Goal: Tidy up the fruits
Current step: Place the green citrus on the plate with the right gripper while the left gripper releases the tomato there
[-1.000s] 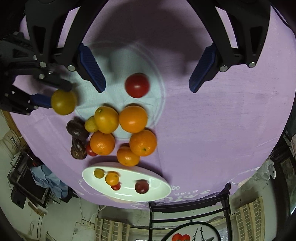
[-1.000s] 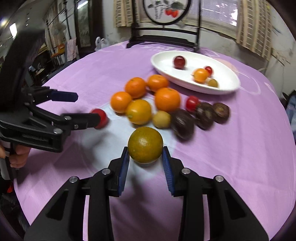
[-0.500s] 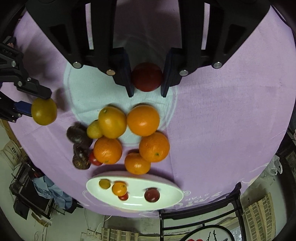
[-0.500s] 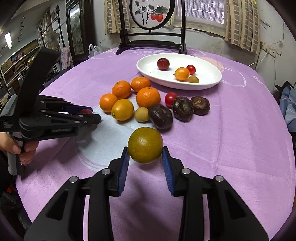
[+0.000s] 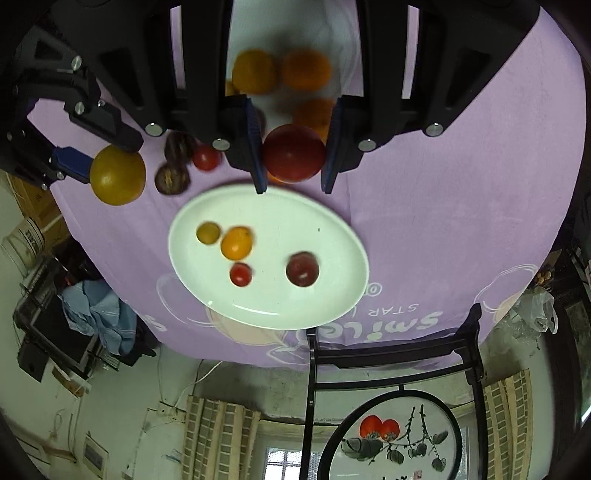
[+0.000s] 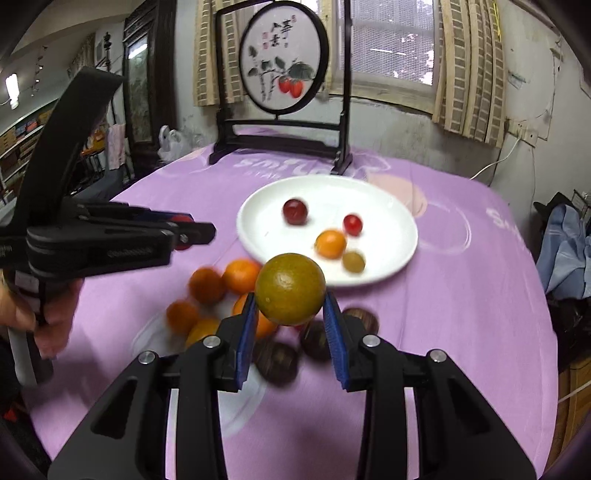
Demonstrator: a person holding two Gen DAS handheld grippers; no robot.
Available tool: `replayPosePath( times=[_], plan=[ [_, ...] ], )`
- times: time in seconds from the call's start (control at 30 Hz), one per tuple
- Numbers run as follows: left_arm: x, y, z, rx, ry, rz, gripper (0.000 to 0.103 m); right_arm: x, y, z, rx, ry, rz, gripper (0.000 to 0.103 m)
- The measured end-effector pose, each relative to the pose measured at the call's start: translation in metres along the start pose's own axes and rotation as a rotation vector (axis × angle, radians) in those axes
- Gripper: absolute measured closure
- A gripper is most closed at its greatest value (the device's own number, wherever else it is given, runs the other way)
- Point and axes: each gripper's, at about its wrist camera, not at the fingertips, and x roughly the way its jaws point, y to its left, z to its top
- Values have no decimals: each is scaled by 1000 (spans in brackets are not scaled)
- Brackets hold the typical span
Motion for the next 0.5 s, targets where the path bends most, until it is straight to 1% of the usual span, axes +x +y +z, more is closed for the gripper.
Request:
replayPosePath(
  times=[0.07,0.2,0.43,0.47,0.5],
  plan=[
    [17,1,10,-11,12,15,73,15,-6,8,17,12,-9,67],
    [50,4,26,-29,38,36,73,53,-18,19,55,75,-4,67],
    [84,11,37,-57,63,54,72,94,-27,26,79,138,-15,67],
    [87,12,37,-59,69,47,71,99,-28,26,88,149,-19,67],
    [90,12,38,-63,75,46,67,102,-30,26,98,160,-24,67]
  ],
)
